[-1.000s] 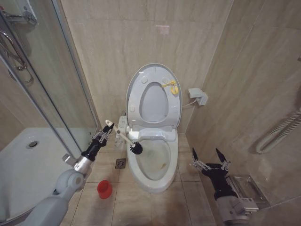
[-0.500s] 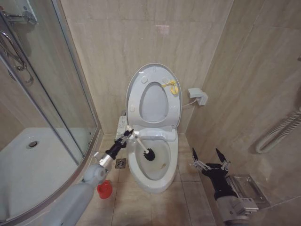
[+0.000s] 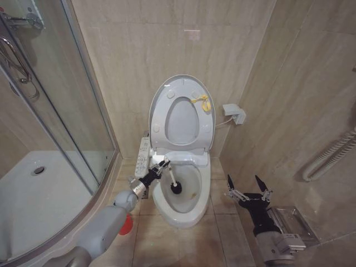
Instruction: Open the toilet lid, clean the toilet bowl with a toilet brush, close the toilet lid, and flush.
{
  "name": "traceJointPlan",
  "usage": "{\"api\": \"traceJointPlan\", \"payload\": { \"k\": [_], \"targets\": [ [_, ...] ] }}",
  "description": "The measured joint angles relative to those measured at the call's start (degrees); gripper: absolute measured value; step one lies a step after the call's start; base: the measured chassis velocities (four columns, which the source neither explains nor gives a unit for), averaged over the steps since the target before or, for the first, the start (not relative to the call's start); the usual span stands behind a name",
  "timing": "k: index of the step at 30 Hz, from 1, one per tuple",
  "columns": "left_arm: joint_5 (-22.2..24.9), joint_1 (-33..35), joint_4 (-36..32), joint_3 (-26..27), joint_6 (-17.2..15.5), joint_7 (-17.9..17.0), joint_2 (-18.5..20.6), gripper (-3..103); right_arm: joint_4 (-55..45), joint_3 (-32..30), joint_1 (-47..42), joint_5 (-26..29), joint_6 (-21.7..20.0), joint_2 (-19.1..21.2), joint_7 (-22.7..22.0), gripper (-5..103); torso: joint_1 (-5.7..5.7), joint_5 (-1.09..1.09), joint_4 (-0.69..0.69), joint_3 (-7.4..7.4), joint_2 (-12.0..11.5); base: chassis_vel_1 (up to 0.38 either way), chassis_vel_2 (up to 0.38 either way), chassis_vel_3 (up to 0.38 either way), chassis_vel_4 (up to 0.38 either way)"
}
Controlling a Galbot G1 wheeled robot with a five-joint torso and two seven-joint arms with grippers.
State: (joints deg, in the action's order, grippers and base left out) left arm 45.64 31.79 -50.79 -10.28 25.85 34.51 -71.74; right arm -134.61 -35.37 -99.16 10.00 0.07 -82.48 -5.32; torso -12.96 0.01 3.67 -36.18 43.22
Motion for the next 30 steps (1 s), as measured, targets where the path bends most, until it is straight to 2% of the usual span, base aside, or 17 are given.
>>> {"api": "traceJointPlan", "payload": {
  "k": [5, 10, 16, 22, 30],
  "targets": [
    [0.28, -0.51, 2.88, 0.58, 1.05, 0.13, -2.11, 21, 0.0, 0.0, 0.0, 0.0, 0.0, 0.0, 0.0, 100, 0.0, 0.0, -0.01, 0.0, 0.0, 0.0, 0.0, 0.0, 0.0],
    [3.01, -0.41, -2.11, 3.26, -0.09, -1.31, -2.66, 21, 0.0, 0.0, 0.0, 0.0, 0.0, 0.0, 0.0, 100, 0.0, 0.01, 0.0, 0.01, 0.01, 0.0, 0.0, 0.0, 0.0],
    [5.96, -0.16, -6.32, 3.57, -2.08, -3.07, -3.44, 21, 0.0, 0.0, 0.0, 0.0, 0.0, 0.0, 0.0, 100, 0.0, 0.01, 0.0, 0.01, 0.01, 0.0, 0.0, 0.0, 0.0],
    [5.94, 0.58, -4.09, 3.58, -2.44, -3.3, -7.5, 21, 0.0, 0.0, 0.0, 0.0, 0.0, 0.0, 0.0, 100, 0.0, 0.0, 0.0, 0.0, 0.01, 0.0, 0.0, 0.0, 0.0],
    [3.32, 3.42, -2.29, 3.16, -1.79, -2.85, -9.04, 21, 0.0, 0.0, 0.0, 0.0, 0.0, 0.0, 0.0, 100, 0.0, 0.0, -0.02, 0.01, 0.01, 0.0, 0.0, 0.0, 0.0]
  ]
}}
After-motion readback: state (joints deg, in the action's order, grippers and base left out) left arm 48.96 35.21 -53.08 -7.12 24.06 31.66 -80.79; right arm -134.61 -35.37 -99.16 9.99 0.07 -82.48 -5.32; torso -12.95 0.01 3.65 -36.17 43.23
